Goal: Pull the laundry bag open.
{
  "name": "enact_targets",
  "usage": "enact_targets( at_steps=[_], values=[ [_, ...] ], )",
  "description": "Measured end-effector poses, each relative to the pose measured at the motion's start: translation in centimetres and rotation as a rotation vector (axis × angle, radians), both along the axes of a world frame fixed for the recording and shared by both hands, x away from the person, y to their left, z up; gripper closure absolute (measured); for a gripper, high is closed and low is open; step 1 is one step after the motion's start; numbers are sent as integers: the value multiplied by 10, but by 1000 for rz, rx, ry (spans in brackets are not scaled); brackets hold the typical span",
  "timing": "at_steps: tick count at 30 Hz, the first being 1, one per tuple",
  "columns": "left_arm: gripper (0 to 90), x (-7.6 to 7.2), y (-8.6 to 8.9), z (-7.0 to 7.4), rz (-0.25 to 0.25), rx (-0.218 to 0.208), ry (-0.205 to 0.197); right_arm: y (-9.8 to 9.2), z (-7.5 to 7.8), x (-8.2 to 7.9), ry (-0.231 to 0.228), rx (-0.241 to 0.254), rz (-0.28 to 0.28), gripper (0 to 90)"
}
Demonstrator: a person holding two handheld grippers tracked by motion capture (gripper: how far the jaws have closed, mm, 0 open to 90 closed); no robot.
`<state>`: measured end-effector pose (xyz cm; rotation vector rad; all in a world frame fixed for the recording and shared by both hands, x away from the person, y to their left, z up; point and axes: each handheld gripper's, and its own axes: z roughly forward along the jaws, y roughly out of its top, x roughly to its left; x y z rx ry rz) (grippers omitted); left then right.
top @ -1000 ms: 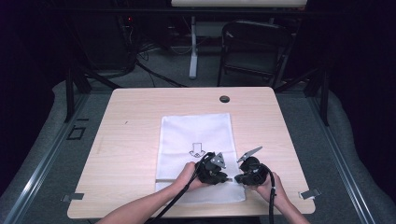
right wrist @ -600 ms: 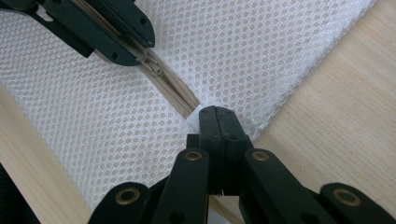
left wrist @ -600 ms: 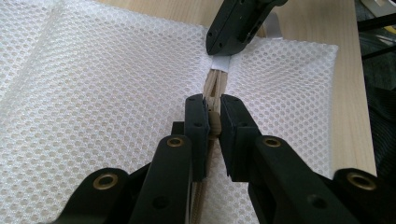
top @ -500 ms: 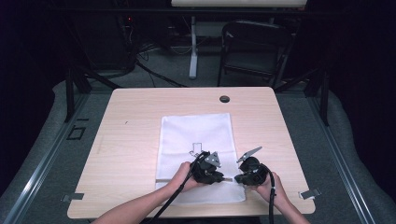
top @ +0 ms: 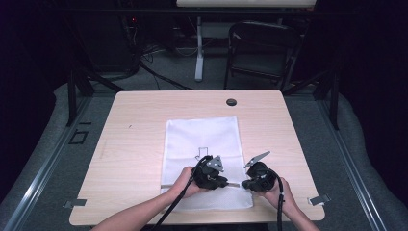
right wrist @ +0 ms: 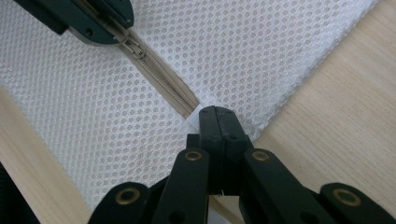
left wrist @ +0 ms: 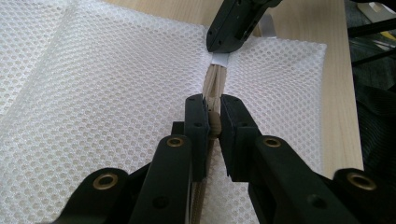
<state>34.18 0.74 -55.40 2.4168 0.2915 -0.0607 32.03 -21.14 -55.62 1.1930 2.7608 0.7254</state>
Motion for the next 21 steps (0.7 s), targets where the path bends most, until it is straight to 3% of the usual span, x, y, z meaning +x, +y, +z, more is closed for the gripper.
enact_targets(
  at_steps=[2,7,8,9,16,17,18,21],
  values=[
    [818,1,1,-1,-2,-23,10,0,0,0,1,-1,-2,900],
    [818,0,4,0,-1,-24,8,0,-1,0,-2,5,-4,900],
    [818,-1,5,1,5,-7,-5,0,0,0,-1,3,-5,900],
    [818,-1,6,0,4,-26,3,0,-1,0,-1,4,-5,900],
    [818,-1,11,1,6,-20,7,-1,-1,0,1,8,-6,900],
    [818,-1,12,1,14,-5,1,0,-1,0,2,9,-7,900],
    [818,-1,13,0,9,-25,12,0,0,0,8,11,-13,900],
    [818,-1,16,1,11,-20,10,0,-1,0,10,15,-14,900]
  ],
)
